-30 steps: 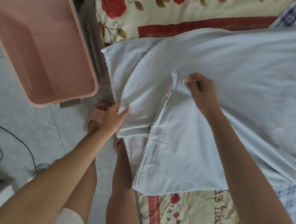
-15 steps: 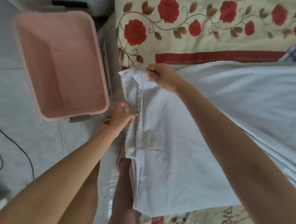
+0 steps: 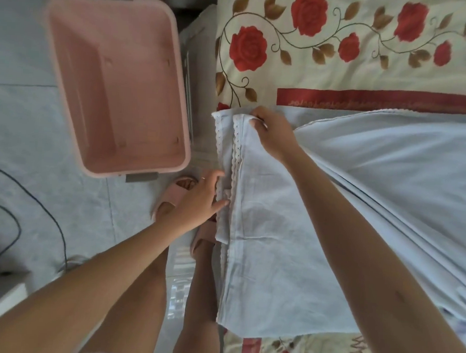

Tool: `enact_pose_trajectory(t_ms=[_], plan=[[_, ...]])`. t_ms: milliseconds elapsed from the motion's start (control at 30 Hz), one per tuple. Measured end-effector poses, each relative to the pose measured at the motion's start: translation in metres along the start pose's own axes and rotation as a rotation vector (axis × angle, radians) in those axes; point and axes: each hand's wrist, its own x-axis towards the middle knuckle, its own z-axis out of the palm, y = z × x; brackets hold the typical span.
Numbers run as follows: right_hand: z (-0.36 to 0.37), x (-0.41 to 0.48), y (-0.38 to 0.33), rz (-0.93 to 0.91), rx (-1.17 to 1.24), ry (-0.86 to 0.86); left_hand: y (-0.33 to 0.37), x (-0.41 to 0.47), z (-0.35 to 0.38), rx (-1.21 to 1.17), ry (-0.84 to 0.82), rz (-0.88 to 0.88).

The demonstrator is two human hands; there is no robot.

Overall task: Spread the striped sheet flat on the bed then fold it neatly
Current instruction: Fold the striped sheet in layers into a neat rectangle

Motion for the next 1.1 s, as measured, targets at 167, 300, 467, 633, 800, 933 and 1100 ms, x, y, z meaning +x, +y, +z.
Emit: enact_pose_trajectory(t_ms=[167, 300, 467, 633, 800, 933, 1100], plan=[[0.012, 0.012, 0.002, 0.072, 0.015, 0.016, 0.017, 0.006, 0.002, -0.402, 0.199, -0.131], [0.018, 0.014, 0.007, 0.091, 0.043, 0.034, 0.030, 0.014, -0.004, -0.873, -0.057, -0.341], [0.018, 0.010, 0.008, 0.063, 0.087, 0.030, 0.035, 0.020, -0.011, -0.961, -0.458, -0.379], [0.018, 0.009, 0.006, 0.075, 0.067, 0.052, 0.037, 0.023, -0.008, -0.964, -0.440, -0.336], [0.019, -0.008, -0.007, 0.029, 0.050, 0.110, 0.037, 0.027, -0.008, -0.747, -0.336, -0.260], [0.006, -0.016, -0.013, -0.016, 0.102, 0.149, 0.009, 0.030, -0.049, -0.858, -0.212, -0.373], [0.001, 0.003, -0.016, -0.049, 0.081, 0.068, -0.020, 0.068, -0.062, -1.012, -0.011, -0.642]])
